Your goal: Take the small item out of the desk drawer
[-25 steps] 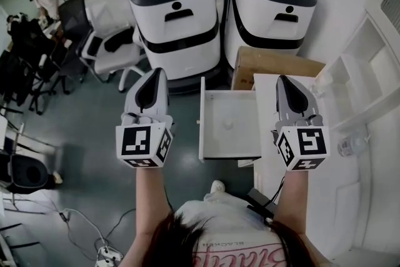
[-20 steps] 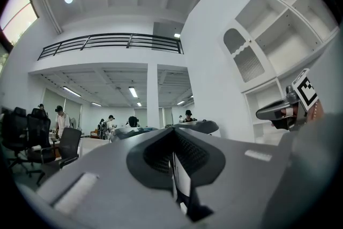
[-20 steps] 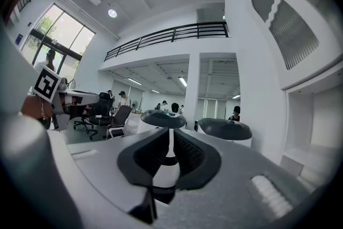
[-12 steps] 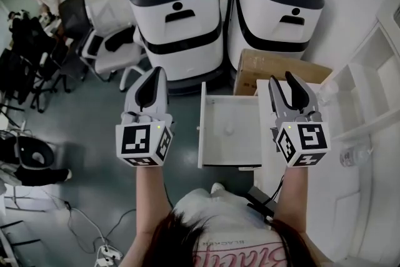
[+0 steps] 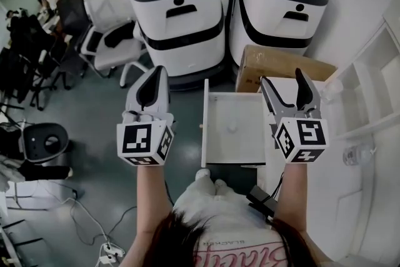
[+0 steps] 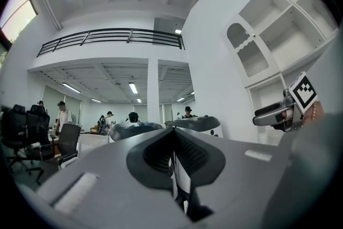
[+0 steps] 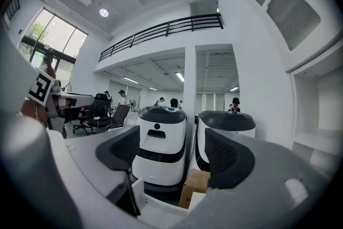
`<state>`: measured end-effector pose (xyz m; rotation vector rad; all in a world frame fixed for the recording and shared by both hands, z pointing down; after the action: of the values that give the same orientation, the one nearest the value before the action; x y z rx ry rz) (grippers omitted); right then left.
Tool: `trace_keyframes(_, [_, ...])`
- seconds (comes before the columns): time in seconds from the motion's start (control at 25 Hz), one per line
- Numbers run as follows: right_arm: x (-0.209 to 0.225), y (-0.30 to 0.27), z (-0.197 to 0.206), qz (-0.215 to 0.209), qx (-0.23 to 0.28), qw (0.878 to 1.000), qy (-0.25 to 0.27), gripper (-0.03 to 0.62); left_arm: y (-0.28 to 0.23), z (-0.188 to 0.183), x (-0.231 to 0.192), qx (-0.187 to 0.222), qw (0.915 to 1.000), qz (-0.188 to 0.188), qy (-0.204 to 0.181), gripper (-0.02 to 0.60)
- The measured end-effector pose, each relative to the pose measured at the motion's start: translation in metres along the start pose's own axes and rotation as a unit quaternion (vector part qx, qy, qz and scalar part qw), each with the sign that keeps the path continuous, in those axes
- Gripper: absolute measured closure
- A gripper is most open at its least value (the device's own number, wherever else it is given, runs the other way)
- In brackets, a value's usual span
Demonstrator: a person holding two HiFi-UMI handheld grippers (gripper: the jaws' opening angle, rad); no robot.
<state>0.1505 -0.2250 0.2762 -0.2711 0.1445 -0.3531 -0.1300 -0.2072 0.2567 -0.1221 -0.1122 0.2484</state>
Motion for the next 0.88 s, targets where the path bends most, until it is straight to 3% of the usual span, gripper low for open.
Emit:
trace_keyframes(0.48, [-0.022, -0.047, 0.05, -0.016, -0.084, 0.996, -0.009, 0.223, -0.032, 0.025, -0.016, -0.043, 0.9987, 0.029, 0.0, 0.566])
trace_keyframes(0.88, [-0.035, -0.084, 0.112, -0.034, -0.169, 0.985, -0.023, 0.223, -0.059, 0.049, -0.02, -0.074, 0.9959, 0.051, 0.005, 0.566])
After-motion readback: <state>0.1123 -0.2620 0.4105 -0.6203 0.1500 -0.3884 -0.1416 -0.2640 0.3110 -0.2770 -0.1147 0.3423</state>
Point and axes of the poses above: the fingertips, and each gripper's own axes: y backward along the fingers, x to its right, z out of its underside, the point moved 3 cm from there along y, backward along the fingers, and after that the axes turned 14 degrees about -x, right-handed, at the moved point
